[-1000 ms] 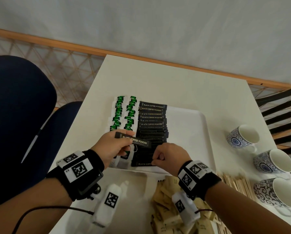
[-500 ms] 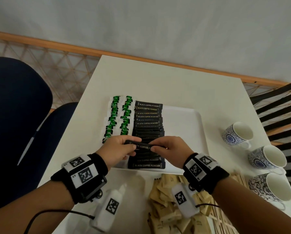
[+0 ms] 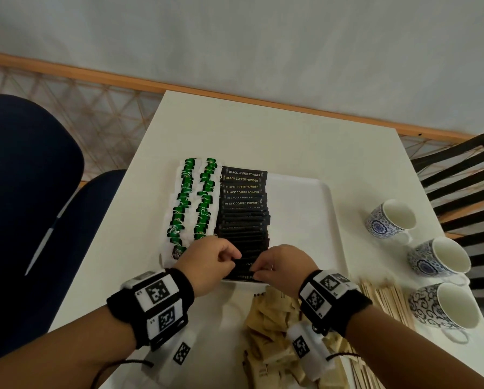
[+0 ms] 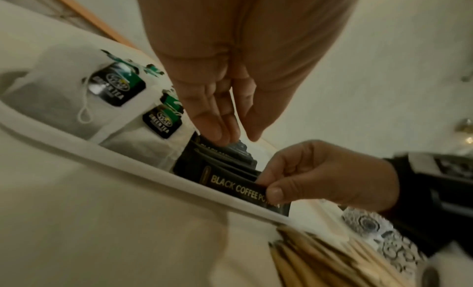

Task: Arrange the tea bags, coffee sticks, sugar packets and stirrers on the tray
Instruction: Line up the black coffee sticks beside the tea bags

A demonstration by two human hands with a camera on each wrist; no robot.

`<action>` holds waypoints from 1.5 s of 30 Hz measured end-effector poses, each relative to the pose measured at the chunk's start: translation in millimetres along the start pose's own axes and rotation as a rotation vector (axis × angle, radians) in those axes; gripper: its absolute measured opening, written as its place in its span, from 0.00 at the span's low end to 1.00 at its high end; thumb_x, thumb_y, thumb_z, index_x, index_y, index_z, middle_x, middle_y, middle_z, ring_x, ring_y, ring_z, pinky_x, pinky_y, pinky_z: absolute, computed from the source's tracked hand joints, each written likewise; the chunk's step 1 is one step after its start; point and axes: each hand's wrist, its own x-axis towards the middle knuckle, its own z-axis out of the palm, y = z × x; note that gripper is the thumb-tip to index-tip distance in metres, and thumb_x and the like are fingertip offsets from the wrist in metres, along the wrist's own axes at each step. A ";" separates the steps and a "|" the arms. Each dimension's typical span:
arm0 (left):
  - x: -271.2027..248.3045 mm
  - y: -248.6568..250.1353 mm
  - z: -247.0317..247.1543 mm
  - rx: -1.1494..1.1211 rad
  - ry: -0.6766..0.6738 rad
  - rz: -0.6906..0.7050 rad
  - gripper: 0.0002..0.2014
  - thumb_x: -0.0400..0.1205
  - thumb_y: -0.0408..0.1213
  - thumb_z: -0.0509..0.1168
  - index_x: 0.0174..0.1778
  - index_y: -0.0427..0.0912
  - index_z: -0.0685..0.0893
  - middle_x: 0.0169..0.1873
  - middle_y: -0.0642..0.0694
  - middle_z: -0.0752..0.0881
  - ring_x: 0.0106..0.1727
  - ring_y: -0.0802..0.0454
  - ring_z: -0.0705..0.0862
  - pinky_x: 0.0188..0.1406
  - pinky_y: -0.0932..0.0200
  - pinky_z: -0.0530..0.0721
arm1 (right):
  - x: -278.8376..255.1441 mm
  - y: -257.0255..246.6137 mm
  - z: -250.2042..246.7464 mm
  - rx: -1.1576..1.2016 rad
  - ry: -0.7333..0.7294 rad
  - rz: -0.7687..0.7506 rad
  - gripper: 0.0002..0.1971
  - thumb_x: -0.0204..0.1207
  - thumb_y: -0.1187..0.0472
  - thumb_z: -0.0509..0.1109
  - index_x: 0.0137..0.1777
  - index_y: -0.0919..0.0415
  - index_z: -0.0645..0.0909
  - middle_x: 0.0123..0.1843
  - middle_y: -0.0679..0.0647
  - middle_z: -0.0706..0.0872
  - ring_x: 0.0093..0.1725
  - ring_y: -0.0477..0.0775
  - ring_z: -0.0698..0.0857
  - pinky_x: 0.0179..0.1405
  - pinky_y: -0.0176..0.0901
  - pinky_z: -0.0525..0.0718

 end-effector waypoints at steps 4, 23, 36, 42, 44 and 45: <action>2.3 1.3 7.0 0.226 -0.054 0.056 0.11 0.81 0.37 0.66 0.59 0.48 0.86 0.51 0.52 0.79 0.52 0.55 0.81 0.55 0.63 0.78 | 4.1 -2.2 5.9 -0.015 0.042 -0.024 0.08 0.75 0.51 0.70 0.52 0.44 0.88 0.43 0.39 0.80 0.44 0.40 0.75 0.45 0.34 0.73; 16.2 -4.8 17.1 0.465 -0.107 0.155 0.11 0.82 0.36 0.63 0.60 0.47 0.82 0.57 0.50 0.76 0.60 0.51 0.76 0.57 0.59 0.77 | 6.5 21.8 7.5 0.339 0.149 0.137 0.22 0.74 0.69 0.65 0.63 0.47 0.72 0.47 0.45 0.82 0.46 0.45 0.83 0.42 0.29 0.78; 24.8 2.5 14.1 0.401 -0.020 0.205 0.13 0.82 0.42 0.65 0.62 0.48 0.81 0.56 0.52 0.73 0.60 0.55 0.74 0.60 0.62 0.76 | 19.0 26.0 4.6 0.380 0.273 0.173 0.25 0.77 0.70 0.59 0.71 0.48 0.67 0.55 0.46 0.79 0.45 0.43 0.81 0.40 0.28 0.77; 37.5 11.9 9.4 0.394 0.037 0.197 0.14 0.84 0.39 0.61 0.66 0.47 0.78 0.61 0.51 0.72 0.64 0.53 0.72 0.64 0.62 0.74 | 26.9 20.9 3.4 0.419 0.233 0.153 0.27 0.77 0.70 0.58 0.74 0.47 0.62 0.55 0.47 0.79 0.45 0.46 0.83 0.44 0.36 0.81; 41.8 12.7 8.7 0.380 0.049 0.202 0.16 0.84 0.37 0.60 0.69 0.46 0.76 0.63 0.51 0.72 0.66 0.53 0.72 0.66 0.62 0.73 | 30.2 23.9 -0.4 0.435 0.277 0.192 0.29 0.77 0.70 0.59 0.76 0.48 0.61 0.60 0.48 0.77 0.47 0.44 0.81 0.49 0.37 0.80; 44.0 13.4 8.8 0.377 0.045 0.202 0.19 0.84 0.36 0.60 0.72 0.45 0.74 0.66 0.50 0.71 0.68 0.52 0.71 0.69 0.61 0.71 | 32.2 24.5 -2.5 0.458 0.294 0.209 0.30 0.77 0.70 0.59 0.77 0.48 0.60 0.62 0.47 0.75 0.49 0.44 0.80 0.52 0.38 0.80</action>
